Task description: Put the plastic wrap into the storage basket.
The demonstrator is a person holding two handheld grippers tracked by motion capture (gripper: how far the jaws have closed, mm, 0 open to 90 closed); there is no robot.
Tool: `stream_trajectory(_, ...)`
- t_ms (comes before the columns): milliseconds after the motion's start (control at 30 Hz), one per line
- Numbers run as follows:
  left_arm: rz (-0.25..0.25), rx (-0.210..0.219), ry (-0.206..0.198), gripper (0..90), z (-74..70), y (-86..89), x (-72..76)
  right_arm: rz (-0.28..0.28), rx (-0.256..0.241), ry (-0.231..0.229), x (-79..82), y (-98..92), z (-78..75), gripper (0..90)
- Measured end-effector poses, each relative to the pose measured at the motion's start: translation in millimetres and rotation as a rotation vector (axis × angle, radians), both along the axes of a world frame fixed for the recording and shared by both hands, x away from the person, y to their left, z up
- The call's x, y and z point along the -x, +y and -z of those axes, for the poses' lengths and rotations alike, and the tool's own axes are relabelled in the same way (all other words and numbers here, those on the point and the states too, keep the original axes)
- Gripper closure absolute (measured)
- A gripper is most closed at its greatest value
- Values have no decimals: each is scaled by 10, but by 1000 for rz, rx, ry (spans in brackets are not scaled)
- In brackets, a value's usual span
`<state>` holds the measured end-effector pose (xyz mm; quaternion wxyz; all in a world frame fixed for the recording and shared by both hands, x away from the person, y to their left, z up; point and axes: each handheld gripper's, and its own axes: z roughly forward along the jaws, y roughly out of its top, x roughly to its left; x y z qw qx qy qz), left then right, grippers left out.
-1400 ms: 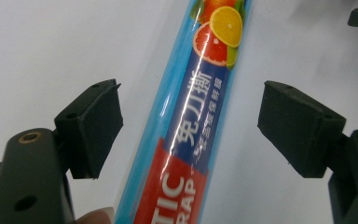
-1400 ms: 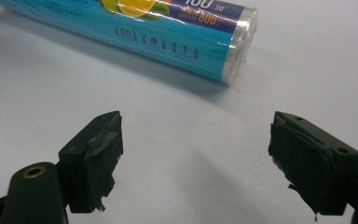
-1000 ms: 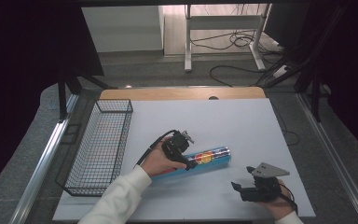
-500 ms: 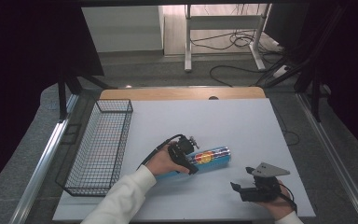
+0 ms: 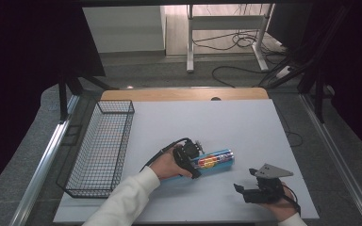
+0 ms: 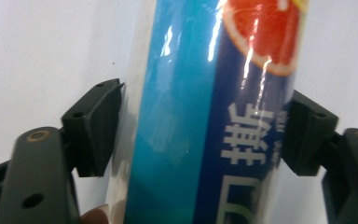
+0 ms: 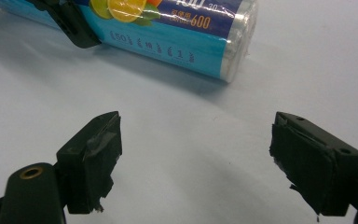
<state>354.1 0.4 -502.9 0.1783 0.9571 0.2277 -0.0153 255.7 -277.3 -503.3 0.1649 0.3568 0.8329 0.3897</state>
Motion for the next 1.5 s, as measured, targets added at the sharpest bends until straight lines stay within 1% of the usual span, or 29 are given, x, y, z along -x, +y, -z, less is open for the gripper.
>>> stream_trajectory(33, 0, -9, -1, 275, -8, -9, 3, 1, 0, 0, -1, 0, 0, 169)
stream_trajectory(67, -6, -19, 9, 275, -13, -25, -8, 1, 1, 0, -2, -1, 0, 169)
stream_trajectory(100, -6, -19, 9, 276, -13, -25, -8, 1, 1, 0, -2, -1, 0, 169)
stream_trajectory(233, 14, -24, 12, 285, -18, -29, -18, 3, 1, -1, -1, -4, -3, 169)
stream_trajectory(267, 33, -32, 14, 289, -24, -32, -22, 5, 2, -2, -3, -6, -3, 169)
stream_trajectory(367, 34, -35, 20, 292, -27, -37, -30, 6, 1, -2, -4, -7, -3, 169)
stream_trajectory(467, 41, -51, 18, 294, -37, -53, -31, 8, 1, -5, -3, -11, -7, 169)
stream_trajectory(700, 20, -64, 44, 302, -68, -33, -76, 14, -2, -14, -3, -20, -18, 169)
stream_trajectory(767, 4, -54, 48, 304, -110, -14, -89, 12, -1, -17, -3, -20, -17, 169)
stream_trajectory(800, 4, -54, 48, 305, -110, -14, -89, 12, 0, -18, -2, -21, -17, 169)
stream_trajectory(867, -6, -41, 47, 306, -181, 19, -97, 15, -2, -18, -3, -23, -20, 170)
stream_trajectory(900, -12, -35, 41, 307, -254, 59, -100, 17, -3, -18, -2, -22, -22, 170)
stream_trajectory(933, -22, -28, 38, 308, -289, 79, -93, 16, -4, -20, -3, -24, -23, 169)
stream_trajectory(967, -21, -32, 36, 308, -326, 103, -97, 16, -2, -20, -2, -25, -25, 170)
stream_trajectory(1000, -28, -26, 38, 309, -362, 126, -93, 17, -2, -20, -1, -24, -26, 169)
stream_trajectory(1033, -28, -26, 38, 310, -362, 126, -93, 17, -2, -20, -1, -23, -26, 169)
stream_trajectory(1067, -45, -24, 36, 311, -435, 179, -96, 17, -1, -20, 0, -22, -26, 169)
stream_trajectory(1100, -45, -24, 36, 312, -435, 179, -96, 17, -1, -20, 0, -22, -26, 169)
stream_trajectory(1167, -60, -22, 42, 312, -510, 237, -109, 16, -2, -20, 1, -16, -25, 169)
stream_trajectory(1200, -72, -24, 40, 315, -589, 294, -123, 16, -1, -21, 3, -12, -28, 170)
stream_trajectory(1233, -78, -22, 34, 315, -628, 323, -129, 16, -1, -21, 2, -11, -28, 169)
stream_trajectory(1267, -78, -22, 34, 316, -628, 323, -129, 16, -1, -21, 2, -11, -28, 169)
stream_trajectory(1333, -98, -8, 22, 317, -726, 405, -146, 17, -1, -21, 1, -11, -25, 170)
stream_trajectory(1367, -98, -8, 22, 317, -726, 405, -146, 17, -1, -21, 1, -11, -25, 170)
stream_trajectory(1433, -115, 5, 16, 318, -779, 466, -155, 19, -2, -21, -2, -11, -21, 169)
stream_trajectory(1500, -118, 11, 16, 318, -784, 480, -158, 19, -3, -21, -2, -11, -21, 170)
